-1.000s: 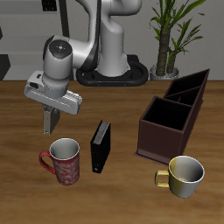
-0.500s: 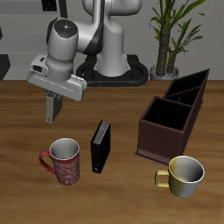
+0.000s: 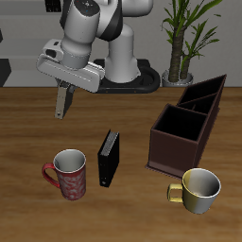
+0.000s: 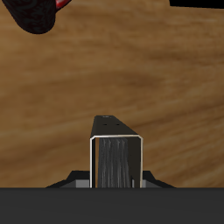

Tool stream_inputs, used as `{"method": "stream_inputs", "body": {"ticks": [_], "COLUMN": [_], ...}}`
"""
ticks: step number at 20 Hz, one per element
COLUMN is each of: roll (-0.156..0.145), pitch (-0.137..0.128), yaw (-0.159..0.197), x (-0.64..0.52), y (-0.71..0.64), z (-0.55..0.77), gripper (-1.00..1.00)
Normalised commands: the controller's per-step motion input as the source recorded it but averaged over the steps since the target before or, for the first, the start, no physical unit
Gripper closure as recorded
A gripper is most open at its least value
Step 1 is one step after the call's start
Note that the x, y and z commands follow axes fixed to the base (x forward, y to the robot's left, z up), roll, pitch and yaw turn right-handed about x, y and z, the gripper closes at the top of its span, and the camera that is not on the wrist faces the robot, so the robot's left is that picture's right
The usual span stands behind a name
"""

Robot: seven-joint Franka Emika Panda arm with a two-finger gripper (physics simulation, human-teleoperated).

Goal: Place the yellow book into the left desk caddy's right compartment

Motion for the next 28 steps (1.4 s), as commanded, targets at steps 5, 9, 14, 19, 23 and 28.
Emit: {"method": "stream_inputs", "body": {"ticks": [5,9,14,19,23,28], "roll": [0.064,0.069,0.048,0.006,-0.012,0.052], "pitch": [-0.013,-0.038,-0.031,-0.014,0.017,-0.004], "yaw": [0.006,0.027,0.023,-0.006,-0.048,0.003], "x": [0.09,0.04,0.13,0.10,0.26,0.13], "y": [0.51,0.58,0.59,0.25,0.42,0.35], "z": [0.44,0.39,0.38,0.19,0.23,0.13], "gripper": [1.00,1.00,1.00,1.00,1.00,1.00]}}
